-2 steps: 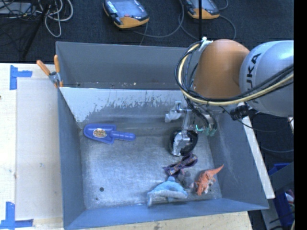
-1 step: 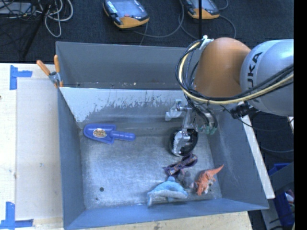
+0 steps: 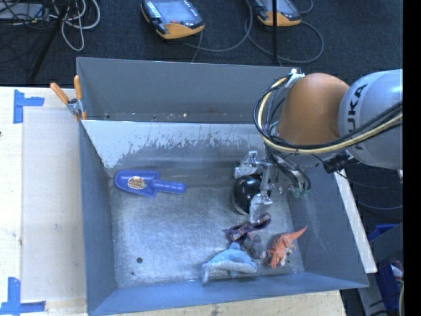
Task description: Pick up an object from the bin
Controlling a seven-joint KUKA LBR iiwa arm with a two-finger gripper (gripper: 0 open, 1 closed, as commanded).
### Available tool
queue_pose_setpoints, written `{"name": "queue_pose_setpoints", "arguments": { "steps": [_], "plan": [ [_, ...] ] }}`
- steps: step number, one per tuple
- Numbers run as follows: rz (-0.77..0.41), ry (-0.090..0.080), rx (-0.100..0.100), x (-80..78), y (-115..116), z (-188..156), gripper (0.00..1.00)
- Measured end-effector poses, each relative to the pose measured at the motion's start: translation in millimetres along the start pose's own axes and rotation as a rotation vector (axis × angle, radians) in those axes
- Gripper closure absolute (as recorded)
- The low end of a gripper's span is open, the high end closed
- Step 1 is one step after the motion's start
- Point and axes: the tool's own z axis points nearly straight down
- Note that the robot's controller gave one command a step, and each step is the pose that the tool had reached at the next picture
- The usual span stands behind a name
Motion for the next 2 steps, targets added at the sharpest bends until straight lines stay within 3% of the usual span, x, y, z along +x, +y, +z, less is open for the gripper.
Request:
{"name": "queue_pose_setpoints", "arguments": {
  "steps": [1, 2],
  "plan": [
    [-0.063, -0.026, -0.002, 12.8, -19.9, 50.5, 0.00],
    [-0.063, 0.005, -0.002, 17.9, -19.7, 49.8, 1.00]
  ]
}}
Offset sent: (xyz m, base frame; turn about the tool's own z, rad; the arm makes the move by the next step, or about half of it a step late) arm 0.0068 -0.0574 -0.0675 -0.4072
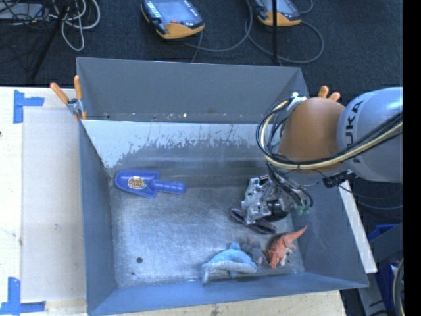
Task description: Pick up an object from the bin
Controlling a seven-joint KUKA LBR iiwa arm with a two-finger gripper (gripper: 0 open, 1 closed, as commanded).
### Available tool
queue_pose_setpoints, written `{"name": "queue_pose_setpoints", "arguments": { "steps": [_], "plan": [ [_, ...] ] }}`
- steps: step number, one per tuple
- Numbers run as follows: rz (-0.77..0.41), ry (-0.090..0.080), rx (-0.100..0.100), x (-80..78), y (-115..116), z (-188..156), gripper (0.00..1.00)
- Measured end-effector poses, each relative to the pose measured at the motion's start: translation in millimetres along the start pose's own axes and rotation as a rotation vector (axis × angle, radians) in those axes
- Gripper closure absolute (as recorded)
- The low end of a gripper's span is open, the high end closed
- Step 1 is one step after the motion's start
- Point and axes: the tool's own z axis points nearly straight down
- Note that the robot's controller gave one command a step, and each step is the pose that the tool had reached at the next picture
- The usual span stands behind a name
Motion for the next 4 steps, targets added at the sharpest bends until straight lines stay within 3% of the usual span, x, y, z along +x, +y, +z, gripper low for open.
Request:
{"name": "queue_pose_setpoints", "arguments": {
  "steps": [1, 2, 3, 4],
  "plan": [
    [0.000, -0.001, 0.002, 0.1, -1.0, 0.6, 0.00],
    [0.002, 0.001, 0.001, 0.3, -1.0, 0.1, 1.00],
    [0.002, -0.001, 0.002, 0.2, -1.2, 0.6, 0.00],
    [0.003, 0.000, 0.002, 0.1, -1.1, 0.1, 1.00]
  ]
}}
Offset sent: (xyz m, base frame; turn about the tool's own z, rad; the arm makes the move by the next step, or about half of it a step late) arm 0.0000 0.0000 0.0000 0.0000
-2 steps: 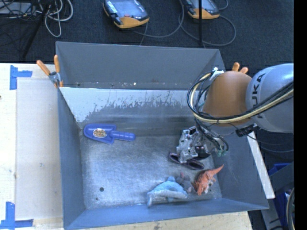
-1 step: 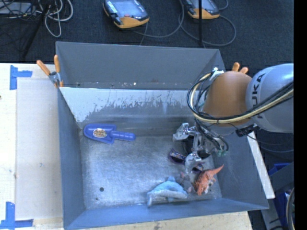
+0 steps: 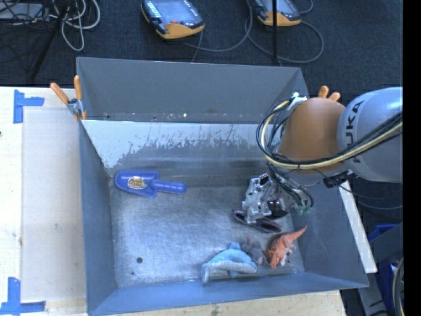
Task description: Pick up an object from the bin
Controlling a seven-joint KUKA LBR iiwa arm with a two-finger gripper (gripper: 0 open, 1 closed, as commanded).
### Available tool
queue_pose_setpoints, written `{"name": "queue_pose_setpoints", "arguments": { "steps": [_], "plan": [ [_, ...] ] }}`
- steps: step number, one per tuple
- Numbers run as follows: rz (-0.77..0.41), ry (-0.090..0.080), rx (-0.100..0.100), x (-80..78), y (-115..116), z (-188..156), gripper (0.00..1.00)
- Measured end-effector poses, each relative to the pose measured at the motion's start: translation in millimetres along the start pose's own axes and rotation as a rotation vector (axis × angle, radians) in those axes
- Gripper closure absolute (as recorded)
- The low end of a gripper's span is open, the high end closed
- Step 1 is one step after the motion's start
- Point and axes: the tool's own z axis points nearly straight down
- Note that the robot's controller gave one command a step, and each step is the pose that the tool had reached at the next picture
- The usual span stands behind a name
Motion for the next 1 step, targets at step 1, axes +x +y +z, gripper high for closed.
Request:
{"name": "queue_pose_setpoints", "arguments": {
  "steps": [1],
  "plan": [
    [0.000, 0.000, 0.000, 0.0, 0.0, 0.0, 1.00]
  ]
}}
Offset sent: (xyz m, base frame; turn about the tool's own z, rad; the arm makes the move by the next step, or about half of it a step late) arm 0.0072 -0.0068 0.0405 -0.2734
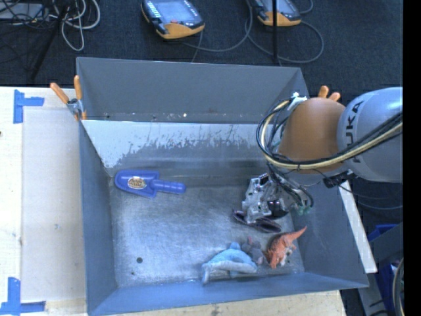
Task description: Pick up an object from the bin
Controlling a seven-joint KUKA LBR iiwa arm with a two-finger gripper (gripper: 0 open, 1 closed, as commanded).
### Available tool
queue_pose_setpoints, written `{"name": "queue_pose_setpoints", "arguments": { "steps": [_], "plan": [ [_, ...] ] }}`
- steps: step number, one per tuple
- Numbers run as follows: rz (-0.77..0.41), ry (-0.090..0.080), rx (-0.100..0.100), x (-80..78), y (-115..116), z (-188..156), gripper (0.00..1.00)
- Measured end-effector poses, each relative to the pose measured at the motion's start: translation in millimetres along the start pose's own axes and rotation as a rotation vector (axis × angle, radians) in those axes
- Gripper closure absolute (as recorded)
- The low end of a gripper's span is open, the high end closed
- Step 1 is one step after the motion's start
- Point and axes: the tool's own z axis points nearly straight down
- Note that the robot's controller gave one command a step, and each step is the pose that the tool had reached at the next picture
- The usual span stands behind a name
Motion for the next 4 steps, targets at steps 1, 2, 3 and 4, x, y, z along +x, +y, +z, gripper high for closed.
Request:
{"name": "queue_pose_setpoints", "arguments": {
  "steps": [1, 2, 3, 4],
  "plan": [
    [-0.271, 0.005, -0.003, -5.2, -6, -39, 1.00],
    [-0.270, 0.005, -0.003, -5.2, -6, -39, 1.00],
    [-0.296, 0.003, 0.000, -5.4, 10, -68, 1.00],
    [-0.788, -0.001, 0.000, 44.3, 16, -182, 1.00]
  ]
}}
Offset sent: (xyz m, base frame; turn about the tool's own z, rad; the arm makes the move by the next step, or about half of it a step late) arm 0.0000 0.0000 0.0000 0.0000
